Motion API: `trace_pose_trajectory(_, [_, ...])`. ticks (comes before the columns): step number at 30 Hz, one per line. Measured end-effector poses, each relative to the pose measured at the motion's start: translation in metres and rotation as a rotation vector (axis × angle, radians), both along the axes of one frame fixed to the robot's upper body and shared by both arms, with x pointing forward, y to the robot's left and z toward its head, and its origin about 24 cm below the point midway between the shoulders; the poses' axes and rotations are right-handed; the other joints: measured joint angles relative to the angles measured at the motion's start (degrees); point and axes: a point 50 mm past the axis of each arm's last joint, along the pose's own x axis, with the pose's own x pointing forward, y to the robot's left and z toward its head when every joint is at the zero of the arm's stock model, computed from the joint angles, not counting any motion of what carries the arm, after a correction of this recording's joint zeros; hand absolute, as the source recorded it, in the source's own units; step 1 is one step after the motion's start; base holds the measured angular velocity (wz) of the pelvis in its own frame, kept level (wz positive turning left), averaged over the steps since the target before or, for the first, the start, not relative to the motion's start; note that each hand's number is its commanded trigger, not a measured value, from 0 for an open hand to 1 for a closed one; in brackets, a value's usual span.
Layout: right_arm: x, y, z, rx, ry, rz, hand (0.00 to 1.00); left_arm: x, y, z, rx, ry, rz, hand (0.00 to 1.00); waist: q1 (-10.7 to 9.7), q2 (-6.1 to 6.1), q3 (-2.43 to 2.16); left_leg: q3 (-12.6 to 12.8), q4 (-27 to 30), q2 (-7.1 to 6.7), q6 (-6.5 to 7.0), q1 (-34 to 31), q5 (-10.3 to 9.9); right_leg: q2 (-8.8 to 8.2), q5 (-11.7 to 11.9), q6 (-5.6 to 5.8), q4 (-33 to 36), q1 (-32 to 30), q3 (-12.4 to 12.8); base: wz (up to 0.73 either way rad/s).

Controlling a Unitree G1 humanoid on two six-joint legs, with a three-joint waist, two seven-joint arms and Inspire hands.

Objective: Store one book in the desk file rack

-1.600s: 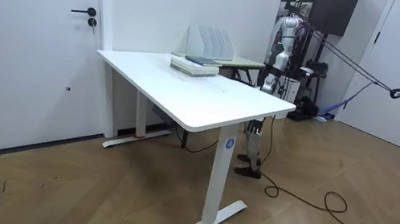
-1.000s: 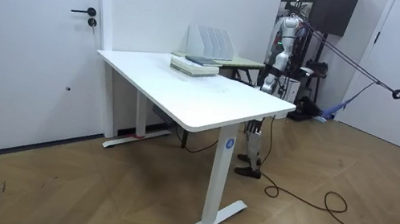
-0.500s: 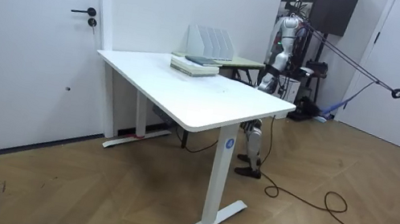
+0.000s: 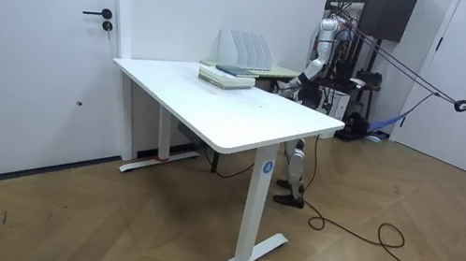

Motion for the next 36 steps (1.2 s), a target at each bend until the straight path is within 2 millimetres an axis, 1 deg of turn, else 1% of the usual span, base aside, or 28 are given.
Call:
trace_pose_trajectory(1, [0.001, 0.000, 0.000, 0.001, -0.003, 0.004, 0.00, 0.002, -0.004, 0.003, -0.006, -0.017, -0.021, 0.00, -0.2, -0.01, 0.01, 0.0, 0.0, -0.01, 0.00, 0.0, 0.0, -0.03, 0.0, 0.00, 0.0, 0.0, 0.0, 0.00])
trace_pose_trajectory(2, [0.002, 0.001, 0.000, 0.003, -0.008, 0.008, 0.00, 0.006, -0.010, 0.007, -0.021, -0.045, -0.050, 0.00, -0.8, -0.23, 0.16, 0.0, -0.1, 0.00, 0.00, 0.0, 0.0, -0.03, 0.0, 0.00, 0.0, 0.0, 0.0, 0.00])
trace_pose_trajectory(4, [0.004, 0.003, 0.000, 0.007, -0.013, 0.028, 0.00, 0.011, -0.019, 0.013, -0.030, -0.082, -0.096, 0.00, -1.0, -0.32, 0.22, 0.0, -0.1, 0.00, 0.00, 0.0, 0.0, -0.06, 0.0, 0.00, 0.0, 0.0, 0.0, 0.00])
trace_pose_trajectory(7, [0.006, 0.004, 0.000, 0.007, -0.015, 0.046, 0.00, 0.018, -0.035, 0.025, -0.062, -0.146, -0.167, 0.00, -1.3, -0.08, 0.19, 0.0, -0.1, -0.03, 0.00, -0.1, 0.0, -0.07, 0.0, 0.00, -0.1, -0.1, 0.1, 0.01])
trace_pose_trajectory(8, [0.008, 0.003, 0.000, 0.005, -0.018, 0.047, 0.00, 0.023, -0.041, 0.033, -0.073, -0.192, -0.204, 0.00, -1.3, 0.09, 0.25, 0.0, -0.1, -0.10, 0.00, -0.3, 0.0, -0.07, 0.0, 0.00, -0.1, -0.3, 0.1, 0.06])
trace_pose_trajectory(11, [0.008, 0.001, 0.001, 0.001, -0.011, 0.046, 0.00, 0.032, -0.049, 0.052, -0.091, -0.288, -0.248, 0.00, -1.5, 0.41, 0.02, 0.0, 0.0, -0.04, 0.03, -0.4, 0.0, -0.09, 0.0, 0.00, 0.0, -0.6, 0.2, 0.04])
trace_pose_trajectory(13, [0.008, 0.001, 0.001, 0.001, -0.009, 0.047, 0.00, 0.037, -0.050, 0.063, -0.101, -0.341, -0.261, 0.00, -1.5, 0.57, -0.08, -0.1, 0.1, 0.03, 0.07, -0.3, 0.0, -0.09, 0.0, 0.00, 0.0, -0.6, 0.2, 0.00])
trace_pose_trajectory(14, [0.007, 0.000, 0.001, 0.000, -0.007, 0.047, 0.00, 0.040, -0.051, 0.072, -0.111, -0.385, -0.269, 0.00, -1.5, 0.74, -0.19, -0.2, 0.1, 0.05, 0.07, -0.2, 0.0, -0.08, 0.0, 0.00, 0.0, -0.4, 0.2, 0.00])
trace_pose_trajectory(15, [0.005, -0.001, 0.001, -0.001, 0.001, 0.045, 0.00, 0.044, -0.050, 0.081, -0.102, -0.439, -0.284, 0.00, -1.6, 0.57, -0.11, -0.2, 0.1, 0.04, 0.07, 0.0, 0.0, -0.07, 0.0, 0.00, -0.1, -0.2, 0.1, 0.00])
trace_pose_trajectory(16, [0.004, -0.002, 0.001, -0.001, 0.006, 0.043, 0.00, 0.045, -0.049, 0.085, -0.091, -0.470, -0.287, 0.00, -1.6, 0.57, -0.13, -0.2, 0.1, 0.04, 0.07, 0.1, 0.0, -0.09, 0.0, 0.00, -0.1, 0.0, 0.0, 0.06])
trace_pose_trajectory(18, [0.001, -0.002, 0.000, 0.001, 0.013, 0.040, 0.00, 0.052, -0.045, 0.096, -0.065, -0.578, -0.272, 0.00, -1.6, 0.81, -0.29, -0.4, 0.1, 0.04, 0.07, 0.2, 0.0, -0.21, 0.0, 0.00, -0.3, 0.3, -0.7, 0.10])
trace_pose_trajectory(19, [0.001, -0.002, 0.000, 0.001, 0.013, 0.041, 0.00, 0.053, -0.044, 0.099, -0.060, -0.600, -0.269, 0.00, -1.5, 0.85, -0.31, -0.4, 0.1, 0.04, 0.07, 0.2, 0.0, -0.23, 0.0, 0.00, -0.3, 0.3, -0.7, 0.07])
trace_pose_trajectory(20, [0.001, -0.002, 0.001, 0.001, 0.014, 0.041, 0.00, 0.056, -0.042, 0.107, -0.056, -0.653, -0.261, 0.00, -1.4, 0.91, -0.34, -0.5, 0.2, 0.05, 0.06, 0.0, 0.0, -0.22, 0.0, 0.00, -0.8, 0.3, -0.8, 0.06])
trace_pose_trajectory(23, [-0.001, -0.002, 0.000, 0.001, 0.020, 0.040, 0.00, 0.063, -0.036, 0.126, -0.070, -0.792, -0.211, 0.00, -0.4, 0.88, -0.33, -0.5, 0.1, 0.09, 0.05, 0.0, 0.1, -0.21, 0.0, -0.01, -0.9, 0.3, -0.9, 0.02])
trace_pose_trajectory(24, [-0.002, -0.002, 0.000, 0.001, 0.022, 0.039, 0.00, 0.065, -0.033, 0.134, -0.072, -0.849, -0.186, 0.00, -0.4, 0.75, -0.32, -0.6, 0.2, 0.08, 0.05, 0.0, 0.1, -0.24, 0.0, -0.01, -0.9, 0.3, -1.0, 0.00])
trace_pose_trajectory(27, [-0.007, -0.002, -0.001, 0.003, 0.039, 0.026, 0.00, 0.070, -0.025, 0.150, -0.054, -0.995, -0.142, 0.00, -0.2, 0.39, -0.45, -0.9, 0.2, 0.03, 0.05, 0.2, 0.1, -0.24, 0.0, -0.03, -0.9, 0.8, -1.3, 0.06])
trace_pose_trajectory(29, [-0.008, 0.000, -0.001, 0.006, 0.045, 0.017, 0.00, 0.072, -0.019, 0.153, -0.045, -1.043, -0.106, 0.00, -0.1, 0.21, -0.35, -1.0, 0.2, 0.02, 0.05, 0.3, 0.1, -0.26, 0.0, -0.03, -1.1, 1.1, -1.6, 0.06])
trace_pose_trajectory(32, [-0.013, 0.000, -0.002, 0.011, 0.053, -0.010, 0.00, 0.074, -0.012, 0.158, -0.032, -1.099, -0.066, 0.00, 0.5, -0.01, -0.36, -1.2, 0.2, -0.02, 0.05, 0.2, 0.1, -0.27, 0.0, -0.03, -1.3, 1.3, -1.8, 0.07])
trace_pose_trajectory(36, [-0.016, 0.000, -0.002, 0.014, 0.061, -0.035, 0.00, 0.075, -0.003, 0.167, -0.024, -1.186, -0.013, 0.00, 1.1, 0.00, -0.67, -1.6, 0.4, -0.07, 0.05, 0.0, 0.1, -0.27, 0.1, -0.02, -1.7, 1.6, -2.1, 0.07])
